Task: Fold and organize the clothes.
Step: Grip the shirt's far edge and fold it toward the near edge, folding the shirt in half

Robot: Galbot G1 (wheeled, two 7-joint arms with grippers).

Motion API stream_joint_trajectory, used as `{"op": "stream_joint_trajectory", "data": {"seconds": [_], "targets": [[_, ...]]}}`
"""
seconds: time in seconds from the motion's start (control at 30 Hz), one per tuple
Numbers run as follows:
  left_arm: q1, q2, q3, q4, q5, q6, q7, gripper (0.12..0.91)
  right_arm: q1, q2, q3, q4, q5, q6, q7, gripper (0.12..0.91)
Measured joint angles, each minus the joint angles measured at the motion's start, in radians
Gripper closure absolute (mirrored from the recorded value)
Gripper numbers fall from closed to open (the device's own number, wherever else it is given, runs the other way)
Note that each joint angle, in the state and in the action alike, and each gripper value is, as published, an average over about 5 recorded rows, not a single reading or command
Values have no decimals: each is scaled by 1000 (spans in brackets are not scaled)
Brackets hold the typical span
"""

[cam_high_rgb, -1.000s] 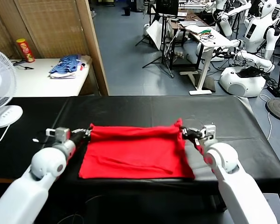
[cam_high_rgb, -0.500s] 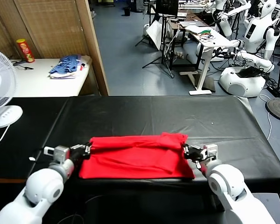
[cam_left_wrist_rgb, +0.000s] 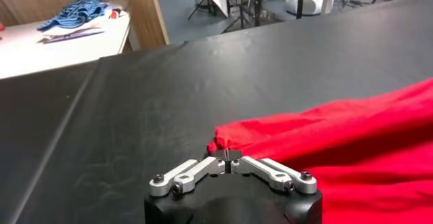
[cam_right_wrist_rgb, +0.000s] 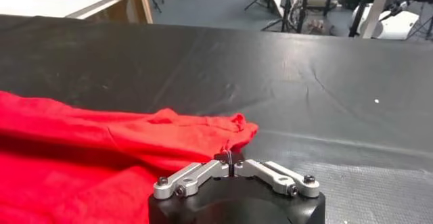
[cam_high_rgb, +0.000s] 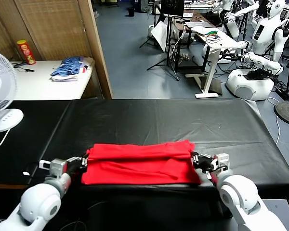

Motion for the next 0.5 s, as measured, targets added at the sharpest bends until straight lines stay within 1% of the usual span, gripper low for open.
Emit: {"op": "stream_joint_trajectory", "data": {"seconds": [0.13, 0.23, 0.3, 0.33, 0.4, 0.5], "targets": [[31, -8, -10, -15, 6, 2, 0, 903, -4, 1, 0, 4, -2, 0, 0, 903], [46, -17, -12, -22, 13, 14, 0, 903, -12, 0, 1, 12, -2, 0, -8, 902], [51, -24, -10, -23, 17, 26, 0, 902, -20, -3, 5, 20, -2, 0, -17, 874], [52, -28, -10, -24, 18, 30, 0, 890, -25, -5, 9, 25, -2, 0, -20, 843], [53, -33, -9, -25, 18, 35, 0, 833, -34, -10, 19, 36, -1, 0, -27, 750], [52, -37, -9, -29, 18, 40, 0, 676, -50, -19, 43, 58, 2, 0, -38, 582]]}}
